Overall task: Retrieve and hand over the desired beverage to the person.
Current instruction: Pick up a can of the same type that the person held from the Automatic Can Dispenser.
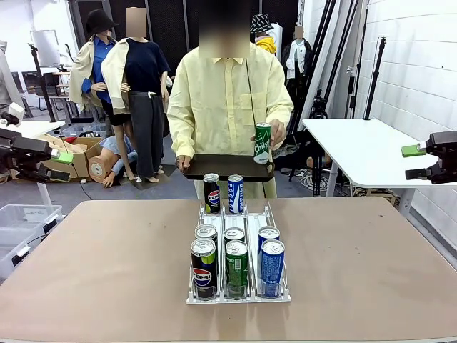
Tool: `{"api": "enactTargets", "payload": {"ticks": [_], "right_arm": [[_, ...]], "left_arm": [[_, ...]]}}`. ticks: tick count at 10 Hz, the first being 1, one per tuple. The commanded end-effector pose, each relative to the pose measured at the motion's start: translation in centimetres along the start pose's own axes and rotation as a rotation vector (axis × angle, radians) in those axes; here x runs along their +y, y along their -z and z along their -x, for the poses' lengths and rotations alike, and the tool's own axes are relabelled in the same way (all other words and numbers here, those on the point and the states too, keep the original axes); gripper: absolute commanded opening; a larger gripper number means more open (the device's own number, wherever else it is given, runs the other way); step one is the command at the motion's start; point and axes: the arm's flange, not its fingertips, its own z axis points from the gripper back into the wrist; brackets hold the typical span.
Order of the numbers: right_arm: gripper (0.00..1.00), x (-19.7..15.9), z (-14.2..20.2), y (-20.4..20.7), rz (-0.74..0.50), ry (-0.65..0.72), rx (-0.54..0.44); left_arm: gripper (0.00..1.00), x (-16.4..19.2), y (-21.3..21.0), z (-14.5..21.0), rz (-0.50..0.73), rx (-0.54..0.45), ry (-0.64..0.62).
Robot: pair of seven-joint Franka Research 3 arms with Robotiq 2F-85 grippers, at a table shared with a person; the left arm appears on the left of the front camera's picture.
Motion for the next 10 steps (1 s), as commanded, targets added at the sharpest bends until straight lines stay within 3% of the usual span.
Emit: {"api": "enactTargets", "payload": {"ticks": [1, 10], "right_arm": [[1.00, -0.01, -0.03, 0.04, 0.002, -0.001, -0.001], [1.00, -0.01, -0.03, 0.04, 0.002, -0.001, -0.001]], "left_arm": [[1.00, 0.00, -0.04, -0.01, 0.000, -0.003, 0.001], [1.00, 0.00, -0.04, -0.01, 0.000, -0.003, 0.001]]}}
